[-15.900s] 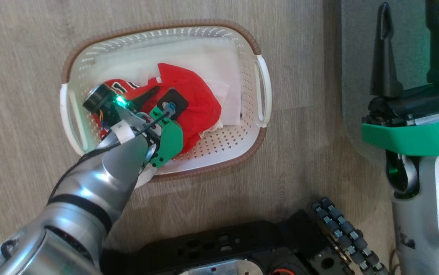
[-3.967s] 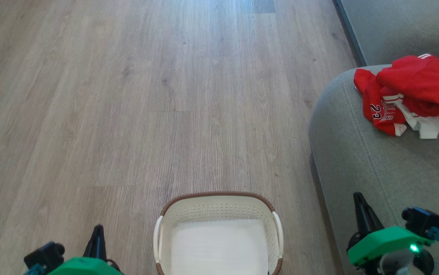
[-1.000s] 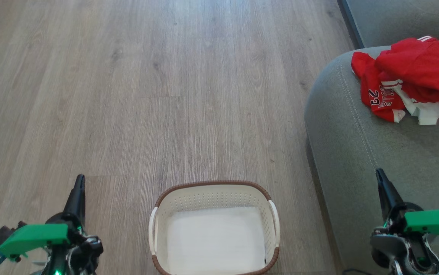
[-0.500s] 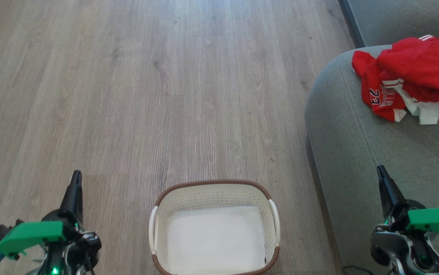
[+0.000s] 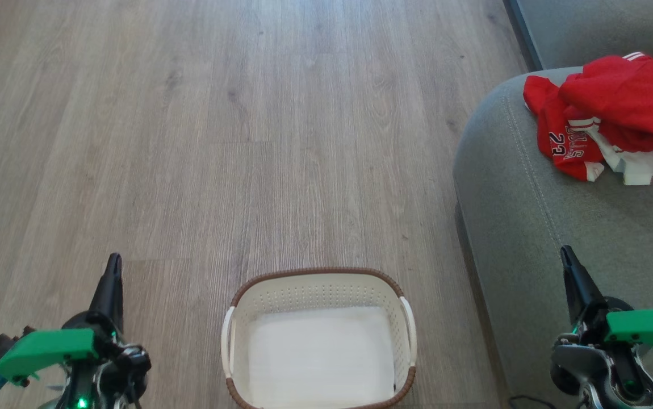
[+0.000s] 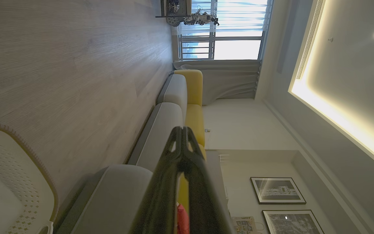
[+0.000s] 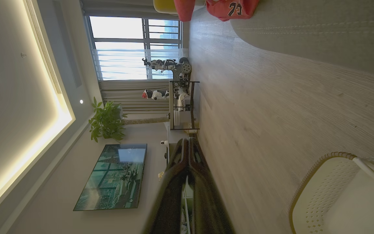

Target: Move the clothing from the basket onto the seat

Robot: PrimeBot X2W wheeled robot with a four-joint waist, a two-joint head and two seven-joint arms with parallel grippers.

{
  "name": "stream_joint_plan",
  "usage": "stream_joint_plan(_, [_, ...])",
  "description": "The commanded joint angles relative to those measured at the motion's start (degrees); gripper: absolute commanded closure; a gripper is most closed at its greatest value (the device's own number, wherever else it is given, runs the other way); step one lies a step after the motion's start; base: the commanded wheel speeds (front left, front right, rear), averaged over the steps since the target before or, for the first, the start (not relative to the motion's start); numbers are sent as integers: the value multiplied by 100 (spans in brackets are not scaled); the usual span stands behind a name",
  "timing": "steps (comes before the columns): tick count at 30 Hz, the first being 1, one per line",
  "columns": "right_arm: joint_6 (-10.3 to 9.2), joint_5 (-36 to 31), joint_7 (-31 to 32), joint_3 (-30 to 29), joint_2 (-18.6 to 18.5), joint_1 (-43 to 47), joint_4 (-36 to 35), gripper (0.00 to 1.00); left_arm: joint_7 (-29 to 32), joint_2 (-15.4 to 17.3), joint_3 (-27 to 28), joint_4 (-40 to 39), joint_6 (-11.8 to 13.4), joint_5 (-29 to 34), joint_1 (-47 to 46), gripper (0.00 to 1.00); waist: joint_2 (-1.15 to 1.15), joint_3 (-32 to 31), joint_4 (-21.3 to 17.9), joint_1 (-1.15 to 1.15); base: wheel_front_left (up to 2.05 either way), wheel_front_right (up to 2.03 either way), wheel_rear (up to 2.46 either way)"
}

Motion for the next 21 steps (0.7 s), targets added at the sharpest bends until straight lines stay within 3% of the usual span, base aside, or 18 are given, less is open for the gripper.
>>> stream_joint_plan(1, [-1, 34, 33, 93, -19, -295, -219, 100, 38, 29, 207, -156, -37, -14, -284, 100, 0, 0, 0, 0, 0, 0, 0])
stream_joint_plan(21, [-1, 34, 33, 94, -19, -295, -219, 100, 41, 26, 211, -157, -37, -11, -284, 100, 0, 0, 0, 0, 0, 0, 0])
